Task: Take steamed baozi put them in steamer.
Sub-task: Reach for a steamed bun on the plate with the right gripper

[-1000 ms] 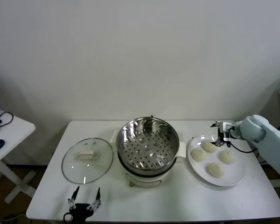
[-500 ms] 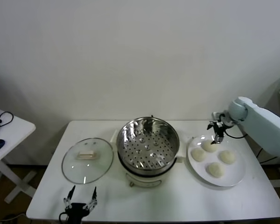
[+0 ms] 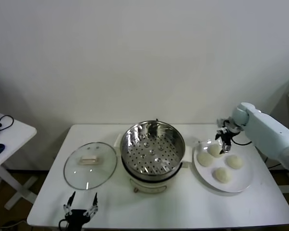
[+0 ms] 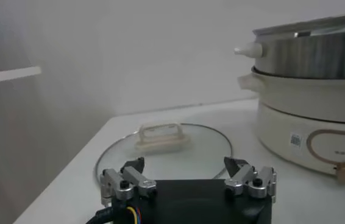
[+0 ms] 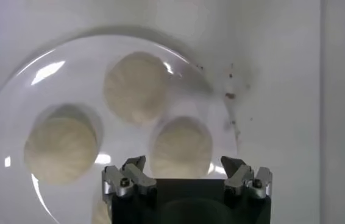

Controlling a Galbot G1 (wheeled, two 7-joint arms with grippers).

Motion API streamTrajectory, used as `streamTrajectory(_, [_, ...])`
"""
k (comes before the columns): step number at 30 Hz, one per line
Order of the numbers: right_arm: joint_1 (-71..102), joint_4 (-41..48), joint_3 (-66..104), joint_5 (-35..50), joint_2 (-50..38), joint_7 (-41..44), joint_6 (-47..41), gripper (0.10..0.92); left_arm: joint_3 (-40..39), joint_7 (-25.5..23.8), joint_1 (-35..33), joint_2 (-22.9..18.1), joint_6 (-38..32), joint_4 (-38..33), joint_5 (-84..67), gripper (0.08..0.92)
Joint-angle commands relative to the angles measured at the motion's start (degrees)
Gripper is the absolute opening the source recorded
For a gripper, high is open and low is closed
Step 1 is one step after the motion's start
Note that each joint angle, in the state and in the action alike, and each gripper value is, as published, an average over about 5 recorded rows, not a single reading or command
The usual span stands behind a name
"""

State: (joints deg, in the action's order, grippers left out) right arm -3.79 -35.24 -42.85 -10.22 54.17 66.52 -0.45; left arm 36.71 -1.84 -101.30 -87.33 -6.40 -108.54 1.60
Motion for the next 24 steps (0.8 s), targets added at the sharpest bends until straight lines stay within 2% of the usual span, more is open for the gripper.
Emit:
streamTrajectory(1, [2.39, 3.39, 4.23, -3.28, 1.38, 0.1, 0.62, 0.823, 0.09, 0.03, -0.03, 0.02, 0.03, 0.1, 0.07, 0.823])
streamTrajectory(10, [3.16, 4.82, 7.41, -4.98, 2.19, -2.56, 1.55, 0.818, 0.04, 0.1, 0.01, 0.09, 0.09, 0.05, 0.02, 0.823])
streamTrajectory(16, [3.25, 4.61, 7.86, -5.26, 2.56, -2.96, 1.77, 0.784, 0.0, 0.22, -0.16, -0.02, 0.0, 0.08, 0.08, 0.823])
streamTrajectory(20, [3.39, 4.49, 7.85, -5.24, 2.74, -2.87, 1.75, 0.723, 0.1, 0.29, -0.31, -0.04, -0.09, 0.12, 0.09, 0.823])
streamTrajectory(24, [3.36, 4.34, 7.84, -5.31, 2.81, -2.9, 1.85, 0.625, 0.19, 0.37, -0.33, -0.08, -0.12, 0.28, 0.07, 0.823])
